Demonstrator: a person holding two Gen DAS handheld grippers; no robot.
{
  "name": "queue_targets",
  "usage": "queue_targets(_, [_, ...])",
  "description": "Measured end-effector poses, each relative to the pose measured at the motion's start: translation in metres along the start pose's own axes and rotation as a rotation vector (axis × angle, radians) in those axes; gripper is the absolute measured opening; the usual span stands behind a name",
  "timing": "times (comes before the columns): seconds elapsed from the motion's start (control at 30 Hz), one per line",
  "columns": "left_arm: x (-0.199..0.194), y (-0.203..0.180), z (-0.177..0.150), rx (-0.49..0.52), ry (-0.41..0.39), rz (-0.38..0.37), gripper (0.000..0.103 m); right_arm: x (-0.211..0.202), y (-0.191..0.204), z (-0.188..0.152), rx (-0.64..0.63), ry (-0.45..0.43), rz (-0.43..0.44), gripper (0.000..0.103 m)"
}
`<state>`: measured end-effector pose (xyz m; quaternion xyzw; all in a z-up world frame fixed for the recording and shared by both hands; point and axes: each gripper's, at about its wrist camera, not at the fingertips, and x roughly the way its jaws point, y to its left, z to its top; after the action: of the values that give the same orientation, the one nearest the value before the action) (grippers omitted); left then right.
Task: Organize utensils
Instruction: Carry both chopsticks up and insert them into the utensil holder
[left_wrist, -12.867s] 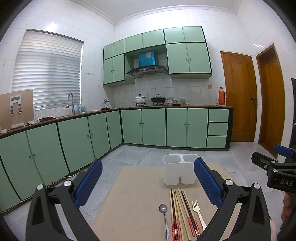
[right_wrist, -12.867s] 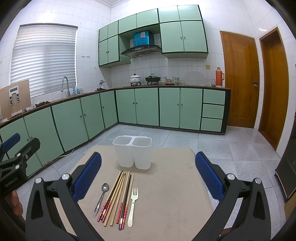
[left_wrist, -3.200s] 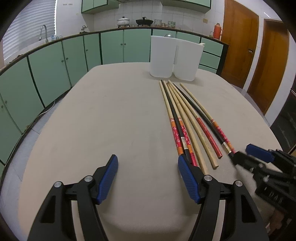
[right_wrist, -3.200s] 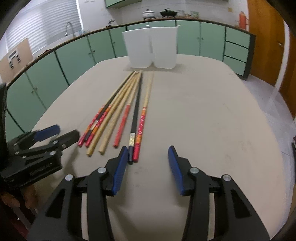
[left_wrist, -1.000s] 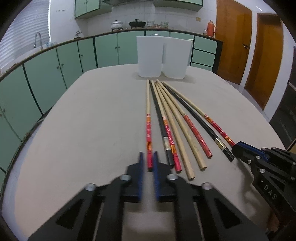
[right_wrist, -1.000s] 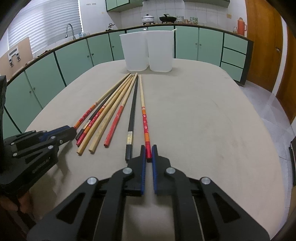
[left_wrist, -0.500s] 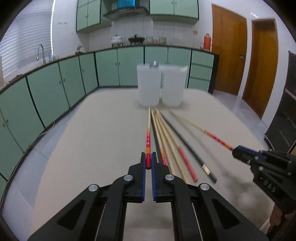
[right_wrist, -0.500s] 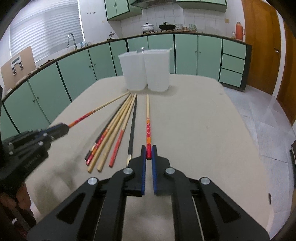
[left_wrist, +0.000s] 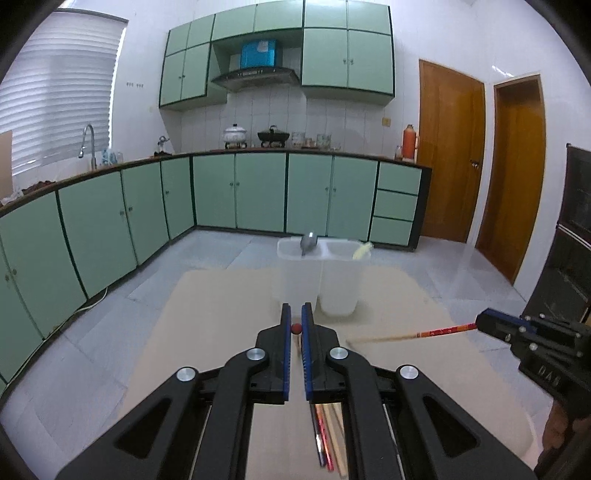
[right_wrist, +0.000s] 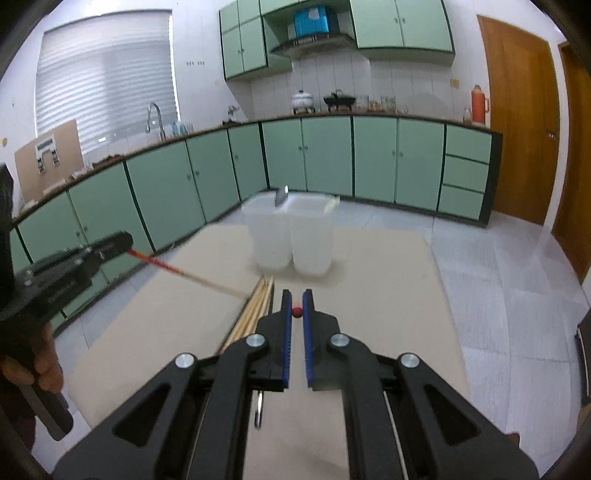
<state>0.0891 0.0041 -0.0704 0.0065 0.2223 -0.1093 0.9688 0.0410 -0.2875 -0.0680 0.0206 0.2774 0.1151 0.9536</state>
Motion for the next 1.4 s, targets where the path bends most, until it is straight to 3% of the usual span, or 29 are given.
queue_targets(0.33, [0.025, 0.011, 0.044, -0.005, -0.023, -0.031, 0.005, 0.014, -0.027, 0.07, 0.037, -0.003, 0.066, 0.005])
queue_targets(0.57, [0.032, 0.019, 0.058, -0.018, -0.028, -0.038, 0.005, 0.027, -0.031, 0.094, 0.013, 0.0, 0.078, 0.005])
queue_targets(0.83, [0.025, 0.028, 0.092, -0.027, -0.093, -0.046, 0.005, 0.028, -0.033, 0.134, -0.008, -0.058, 0.091, 0.005])
queue_targets(1.17, [0.035, 0.032, 0.163, -0.028, -0.217, -0.043, 0.005, 0.037, -0.04, 0.201, -0.037, -0.151, 0.085, 0.005])
queue_targets(1.3, [0.048, 0.026, 0.185, -0.017, -0.264, -0.031, 0.005, 0.047, -0.046, 0.219, -0.034, -0.183, 0.064, 0.005])
queue_targets(1.4, [0.073, 0.022, 0.19, -0.017, -0.243, -0.035, 0.005, 0.067, -0.051, 0.228, -0.018, -0.18, 0.058, 0.005])
